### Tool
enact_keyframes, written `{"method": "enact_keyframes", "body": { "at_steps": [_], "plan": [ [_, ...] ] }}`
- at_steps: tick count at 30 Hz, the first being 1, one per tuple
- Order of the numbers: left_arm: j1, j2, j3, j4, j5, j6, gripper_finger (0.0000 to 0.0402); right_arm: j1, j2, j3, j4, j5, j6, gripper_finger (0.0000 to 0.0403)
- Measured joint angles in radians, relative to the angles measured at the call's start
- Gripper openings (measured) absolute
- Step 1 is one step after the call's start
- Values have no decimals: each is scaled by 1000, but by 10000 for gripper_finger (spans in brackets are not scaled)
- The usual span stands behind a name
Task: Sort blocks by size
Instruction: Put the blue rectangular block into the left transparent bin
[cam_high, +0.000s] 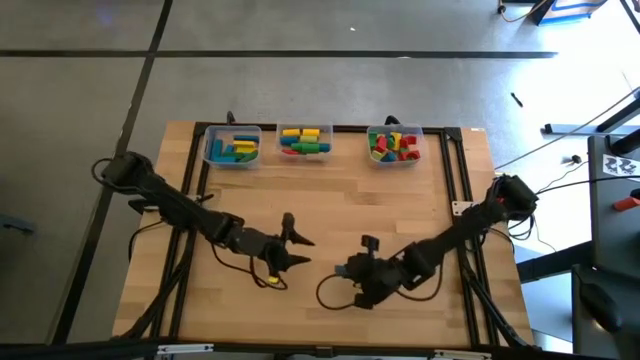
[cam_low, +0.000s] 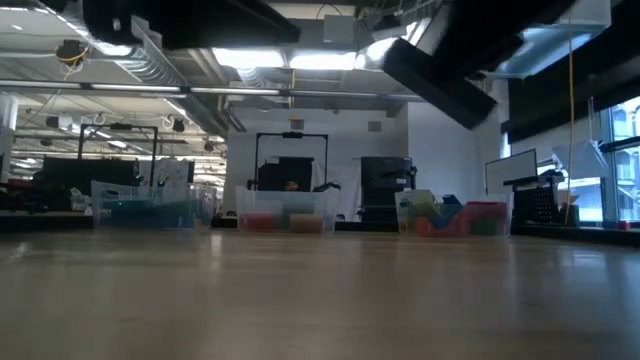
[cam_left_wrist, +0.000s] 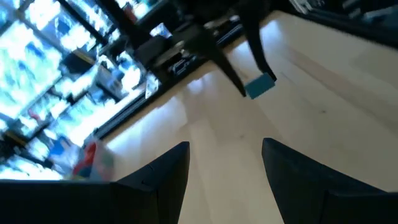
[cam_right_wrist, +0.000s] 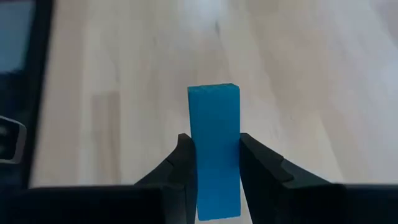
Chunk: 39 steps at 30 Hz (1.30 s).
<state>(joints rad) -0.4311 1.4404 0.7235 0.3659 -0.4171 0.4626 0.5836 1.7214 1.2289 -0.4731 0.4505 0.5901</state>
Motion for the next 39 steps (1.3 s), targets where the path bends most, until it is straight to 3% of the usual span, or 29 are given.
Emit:
{"method": "enact_keyframes", "body": {
  "at_steps": [12,17,28,32,39],
  "plan": [
    [-23,183,127,25,59,241,198,-110,0,1,143,-242,-50,96],
    [-24,228,198,-51,89,247,198,-121,0,1,144,-267,-50,96],
    [-23,305,250,-35,108,308,195,-122,-1,2,200,-286,-71,96],
    [-27,308,261,-29,111,305,159,-122,-1,2,213,-287,-71,97],
    [-28,308,261,-23,111,313,55,-121,-2,2,232,-294,-71,96]
  ]
}}
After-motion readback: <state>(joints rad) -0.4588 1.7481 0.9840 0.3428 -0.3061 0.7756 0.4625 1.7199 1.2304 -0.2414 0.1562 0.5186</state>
